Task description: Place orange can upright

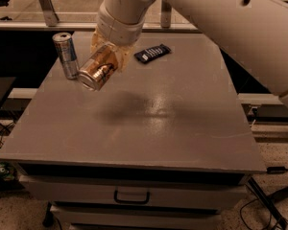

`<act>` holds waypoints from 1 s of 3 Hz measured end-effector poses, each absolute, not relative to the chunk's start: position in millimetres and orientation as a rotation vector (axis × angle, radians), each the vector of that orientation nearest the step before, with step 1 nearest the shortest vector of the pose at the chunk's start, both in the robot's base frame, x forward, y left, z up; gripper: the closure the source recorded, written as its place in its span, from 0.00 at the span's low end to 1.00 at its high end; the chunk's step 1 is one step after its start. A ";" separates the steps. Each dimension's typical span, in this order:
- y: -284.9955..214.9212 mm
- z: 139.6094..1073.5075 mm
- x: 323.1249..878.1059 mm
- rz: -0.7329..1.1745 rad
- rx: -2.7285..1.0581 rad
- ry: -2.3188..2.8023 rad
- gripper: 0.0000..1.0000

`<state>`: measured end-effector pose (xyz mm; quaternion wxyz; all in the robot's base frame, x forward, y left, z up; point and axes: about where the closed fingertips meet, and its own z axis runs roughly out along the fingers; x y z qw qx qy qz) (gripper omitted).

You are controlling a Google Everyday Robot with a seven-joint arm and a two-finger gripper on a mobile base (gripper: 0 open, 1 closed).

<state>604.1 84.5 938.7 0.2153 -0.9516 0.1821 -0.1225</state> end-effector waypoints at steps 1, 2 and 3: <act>70.5 946.1 607.5 -0.442 -2.673 0.468 1.00; 57.2 958.0 613.3 -0.569 -2.688 0.359 1.00; 45.7 967.0 618.5 -0.689 -2.698 0.222 1.00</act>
Offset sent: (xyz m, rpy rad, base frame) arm 0.0190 -0.0451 0.0397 -0.1670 -0.3133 0.1565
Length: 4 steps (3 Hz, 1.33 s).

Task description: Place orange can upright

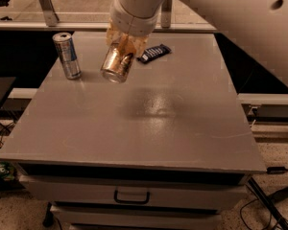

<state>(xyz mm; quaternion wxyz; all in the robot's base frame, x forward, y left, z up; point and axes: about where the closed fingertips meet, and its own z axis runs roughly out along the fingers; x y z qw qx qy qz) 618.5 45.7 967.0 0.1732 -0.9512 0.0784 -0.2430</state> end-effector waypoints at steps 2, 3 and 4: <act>32.0 972.6 621.6 -0.927 -2.663 -0.120 1.00; 32.0 982.9 618.0 -1.037 -2.599 -0.292 1.00; 36.6 999.1 608.4 -1.142 -2.514 -0.487 1.00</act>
Offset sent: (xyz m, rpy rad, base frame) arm 0.0026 -0.0178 0.0119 -0.1409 -0.3640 0.3497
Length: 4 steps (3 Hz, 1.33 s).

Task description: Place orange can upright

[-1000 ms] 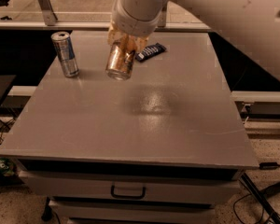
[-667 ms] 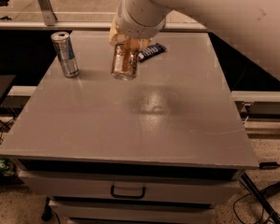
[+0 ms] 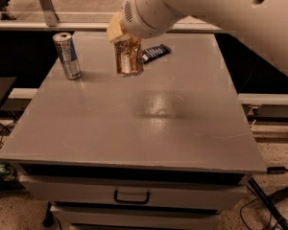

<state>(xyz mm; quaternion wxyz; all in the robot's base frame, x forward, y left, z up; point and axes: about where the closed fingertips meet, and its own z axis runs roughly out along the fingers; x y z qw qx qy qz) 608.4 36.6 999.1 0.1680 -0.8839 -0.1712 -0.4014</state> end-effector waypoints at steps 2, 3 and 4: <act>33.0 994.1 604.0 -1.155 -2.464 -0.452 1.00; 25.7 987.6 606.6 -1.201 -2.384 -0.425 1.00; 23.0 977.9 610.9 -1.258 -2.306 -0.397 1.00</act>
Offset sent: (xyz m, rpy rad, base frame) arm -0.0030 -0.0097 -0.0065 0.0890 -0.0184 -0.0124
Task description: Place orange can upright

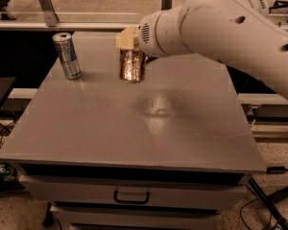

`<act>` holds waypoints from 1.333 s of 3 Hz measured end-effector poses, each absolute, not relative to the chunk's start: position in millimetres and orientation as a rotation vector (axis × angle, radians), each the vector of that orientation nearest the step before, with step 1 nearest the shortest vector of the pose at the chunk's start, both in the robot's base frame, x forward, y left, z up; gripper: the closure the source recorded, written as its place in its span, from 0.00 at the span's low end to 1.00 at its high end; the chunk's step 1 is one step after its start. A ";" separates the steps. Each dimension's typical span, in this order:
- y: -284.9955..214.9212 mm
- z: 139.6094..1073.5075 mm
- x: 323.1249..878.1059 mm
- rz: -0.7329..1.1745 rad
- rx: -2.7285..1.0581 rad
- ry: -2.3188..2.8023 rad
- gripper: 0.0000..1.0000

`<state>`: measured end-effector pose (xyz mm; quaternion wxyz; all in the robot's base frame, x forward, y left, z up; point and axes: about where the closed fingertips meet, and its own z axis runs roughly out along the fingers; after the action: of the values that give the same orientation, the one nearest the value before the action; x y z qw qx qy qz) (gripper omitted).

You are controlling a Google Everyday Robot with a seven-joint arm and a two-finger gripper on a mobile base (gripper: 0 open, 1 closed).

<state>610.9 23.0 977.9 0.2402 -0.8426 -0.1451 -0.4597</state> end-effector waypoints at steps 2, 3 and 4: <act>24.8 961.0 611.6 -1.445 -2.181 -0.401 1.00; 27.4 955.9 609.1 -1.566 -2.112 -0.450 1.00; 25.7 953.7 607.0 -1.633 -2.066 -0.476 1.00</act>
Offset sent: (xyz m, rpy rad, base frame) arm 0.0012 0.0039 -0.0331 0.0489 -0.2317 -0.0307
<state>607.0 25.7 953.7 0.2306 -0.7513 -0.1731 -0.5936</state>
